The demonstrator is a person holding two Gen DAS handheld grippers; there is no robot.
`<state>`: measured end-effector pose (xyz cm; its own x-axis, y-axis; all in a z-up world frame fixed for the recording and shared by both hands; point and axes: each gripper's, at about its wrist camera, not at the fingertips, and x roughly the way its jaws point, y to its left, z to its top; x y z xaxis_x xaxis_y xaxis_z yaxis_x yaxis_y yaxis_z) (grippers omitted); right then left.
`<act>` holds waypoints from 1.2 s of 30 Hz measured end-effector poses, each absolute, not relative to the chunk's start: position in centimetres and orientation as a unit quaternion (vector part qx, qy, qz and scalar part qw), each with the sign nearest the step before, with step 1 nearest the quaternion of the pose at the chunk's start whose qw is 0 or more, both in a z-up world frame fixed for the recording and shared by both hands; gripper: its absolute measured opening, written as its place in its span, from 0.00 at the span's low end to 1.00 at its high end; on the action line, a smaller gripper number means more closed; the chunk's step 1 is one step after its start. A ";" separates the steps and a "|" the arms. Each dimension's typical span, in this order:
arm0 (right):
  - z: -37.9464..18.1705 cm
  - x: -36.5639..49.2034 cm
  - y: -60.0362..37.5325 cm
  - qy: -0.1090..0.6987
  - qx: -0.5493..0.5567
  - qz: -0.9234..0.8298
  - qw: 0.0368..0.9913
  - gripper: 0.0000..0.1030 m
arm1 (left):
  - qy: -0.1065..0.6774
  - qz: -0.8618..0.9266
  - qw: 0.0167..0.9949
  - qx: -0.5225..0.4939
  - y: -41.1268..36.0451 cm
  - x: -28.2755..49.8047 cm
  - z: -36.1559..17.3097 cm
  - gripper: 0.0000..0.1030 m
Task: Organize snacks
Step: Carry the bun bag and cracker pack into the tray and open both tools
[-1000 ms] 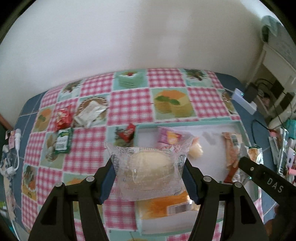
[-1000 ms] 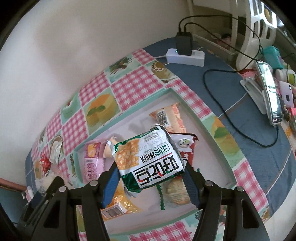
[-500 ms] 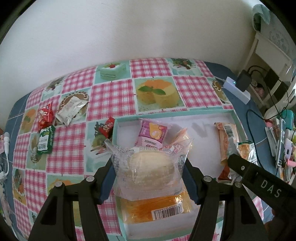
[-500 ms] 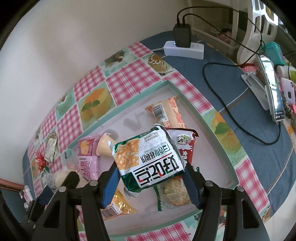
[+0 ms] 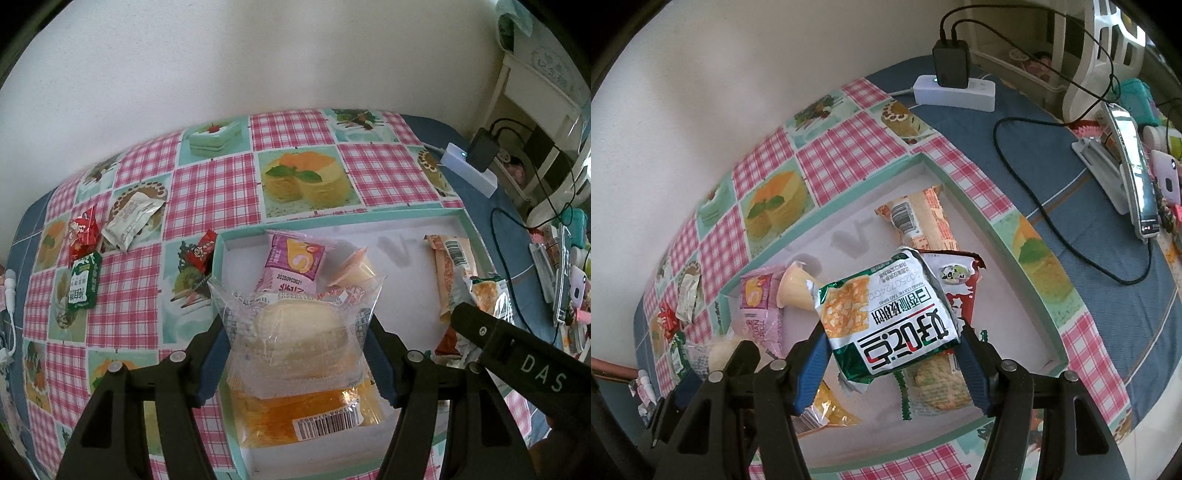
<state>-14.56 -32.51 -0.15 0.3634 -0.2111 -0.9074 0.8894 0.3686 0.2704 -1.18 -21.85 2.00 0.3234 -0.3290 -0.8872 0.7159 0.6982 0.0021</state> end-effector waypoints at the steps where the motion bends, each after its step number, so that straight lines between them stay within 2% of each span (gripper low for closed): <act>1: -0.1 -14.6 -32.5 0.413 0.411 -0.384 0.716 0.66 | 0.478 -0.332 0.788 0.203 -21.9 -1.2 2.0 0.67; 15: 0.0 -14.8 -32.6 0.411 0.411 -0.387 0.716 0.66 | 0.467 -0.338 0.789 0.212 -21.9 -1.7 2.6 0.81; 25: 0.1 -14.8 -32.5 0.413 0.412 -0.390 0.713 0.66 | 0.476 -0.290 0.808 0.190 -19.4 0.5 3.8 0.82; 36: -0.4 -13.4 -32.0 0.436 0.399 -0.374 0.715 0.67 | 0.521 -0.150 0.828 0.143 -13.3 5.9 2.9 0.82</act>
